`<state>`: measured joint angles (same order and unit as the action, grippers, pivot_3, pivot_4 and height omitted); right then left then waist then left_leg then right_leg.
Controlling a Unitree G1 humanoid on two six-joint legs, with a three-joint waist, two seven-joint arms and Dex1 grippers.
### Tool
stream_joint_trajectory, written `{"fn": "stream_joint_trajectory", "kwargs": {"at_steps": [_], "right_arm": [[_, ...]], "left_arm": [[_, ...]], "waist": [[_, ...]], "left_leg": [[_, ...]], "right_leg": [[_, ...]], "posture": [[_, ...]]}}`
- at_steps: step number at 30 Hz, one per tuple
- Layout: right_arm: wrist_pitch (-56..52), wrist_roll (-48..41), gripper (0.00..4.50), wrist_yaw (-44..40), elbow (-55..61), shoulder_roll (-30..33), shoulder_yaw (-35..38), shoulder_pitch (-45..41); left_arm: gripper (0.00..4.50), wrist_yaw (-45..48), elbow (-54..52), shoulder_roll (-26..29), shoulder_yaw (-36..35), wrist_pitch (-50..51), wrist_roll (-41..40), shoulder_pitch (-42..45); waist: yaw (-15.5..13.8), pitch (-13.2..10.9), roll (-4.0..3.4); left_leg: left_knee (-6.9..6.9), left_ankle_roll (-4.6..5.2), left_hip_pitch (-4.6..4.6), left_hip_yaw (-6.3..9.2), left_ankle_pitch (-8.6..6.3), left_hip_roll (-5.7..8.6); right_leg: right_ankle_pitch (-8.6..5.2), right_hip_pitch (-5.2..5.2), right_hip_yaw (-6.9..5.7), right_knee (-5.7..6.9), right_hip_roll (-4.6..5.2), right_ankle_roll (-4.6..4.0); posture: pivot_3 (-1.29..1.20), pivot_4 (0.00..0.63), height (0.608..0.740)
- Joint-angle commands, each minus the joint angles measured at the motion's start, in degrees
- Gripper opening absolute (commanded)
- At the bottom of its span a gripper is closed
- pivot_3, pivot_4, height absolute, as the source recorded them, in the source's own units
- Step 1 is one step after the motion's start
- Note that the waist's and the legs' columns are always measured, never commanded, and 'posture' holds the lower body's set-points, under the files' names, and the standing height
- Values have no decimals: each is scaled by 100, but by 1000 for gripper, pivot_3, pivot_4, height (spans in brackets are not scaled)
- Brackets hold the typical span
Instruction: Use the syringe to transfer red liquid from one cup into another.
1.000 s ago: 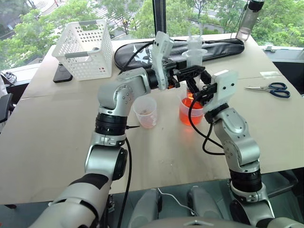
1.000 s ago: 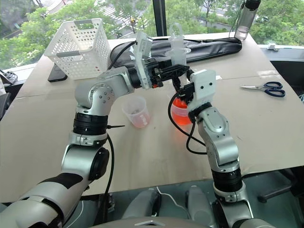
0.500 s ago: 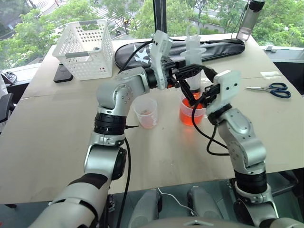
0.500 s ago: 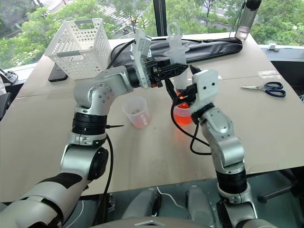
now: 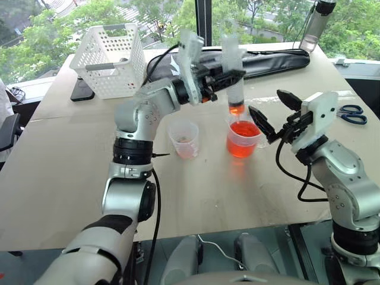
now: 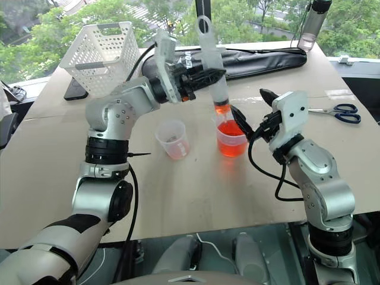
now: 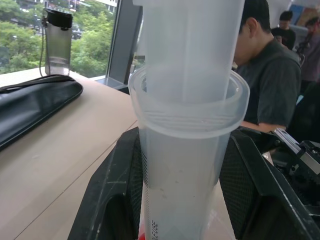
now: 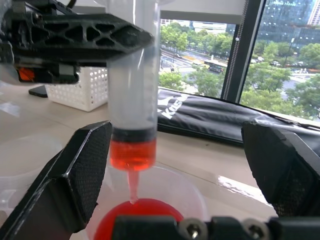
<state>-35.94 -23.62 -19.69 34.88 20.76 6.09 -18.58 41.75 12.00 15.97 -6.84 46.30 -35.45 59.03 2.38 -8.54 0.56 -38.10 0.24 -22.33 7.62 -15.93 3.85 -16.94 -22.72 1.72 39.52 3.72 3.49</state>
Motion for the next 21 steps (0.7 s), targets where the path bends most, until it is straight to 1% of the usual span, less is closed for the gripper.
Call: {"fn": "stream_joint_trajectory", "kwargs": {"at_steps": [1, 3, 5, 8, 11, 16, 19, 21], "right_arm": [[54, -124, 4467, -30, 74, 116, 191, -213], [117, -55, 4467, -26, 14, 187, 176, -290], [115, -59, 4467, -20, -36, 222, 157, -363], [137, -67, 4467, -52, -100, 245, 98, -424], [225, -22, 4467, -135, -214, 255, -31, -505], [396, 2, 4467, -370, -590, 224, -236, -816], [377, -41, 4467, -560, -899, 245, -336, -1196], [315, -50, 4467, -629, -1048, 244, -397, -1496]], "left_arm": [[1529, -224, 118, 236, -594, 334, -408, 344], [1529, -298, 323, 498, -890, 629, -580, 479], [1529, -186, 390, 886, -1027, 864, -680, 520], [1529, 117, 184, 1444, -983, 1100, -739, 377], [1529, 310, -156, 1829, -957, 1299, -842, 157], [1529, 471, -892, 2022, -819, 1303, -937, -387], [1529, 758, -1504, 2213, -404, 803, -575, -966], [1529, 833, -1701, 2301, -261, 519, -400, -1235]], "waist": [[7, -1, 1], [19, -1, 2], [26, -1, 2], [16, -3, 5], [-2, -3, 5], [-10, -4, 7], [8, -4, 6], [30, -4, 6]], "left_leg": [[0, 0, 0, 0, 0, 0], [0, 0, 0, 0, 0, 0], [2, 0, 1, 0, 0, -1], [4, 0, 0, 2, 0, -1], [4, 0, -3, 5, 0, 0], [-1, -1, -9, 13, 0, 2], [-1, -1, -9, 11, 0, 2], [3, -1, -7, 6, 0, 0]], "right_leg": [[0, 0, -1, 0, 0, 0], [0, -1, -1, 0, 0, 0], [0, -2, 0, 2, -2, 0], [0, -4, -3, 1, -1, 0], [0, -3, -5, -6, 2, 0], [0, -2, -13, -9, 14, 0], [0, -2, -13, -9, 25, -1], [0, -4, -6, -9, 27, -1]], "posture": [[0, 150, 740], [0, 150, 740], [0, 150, 740], [0, 150, 740], [0, 150, 740], [0, 150, 740], [0, 150, 740], [0, 150, 740]]}}
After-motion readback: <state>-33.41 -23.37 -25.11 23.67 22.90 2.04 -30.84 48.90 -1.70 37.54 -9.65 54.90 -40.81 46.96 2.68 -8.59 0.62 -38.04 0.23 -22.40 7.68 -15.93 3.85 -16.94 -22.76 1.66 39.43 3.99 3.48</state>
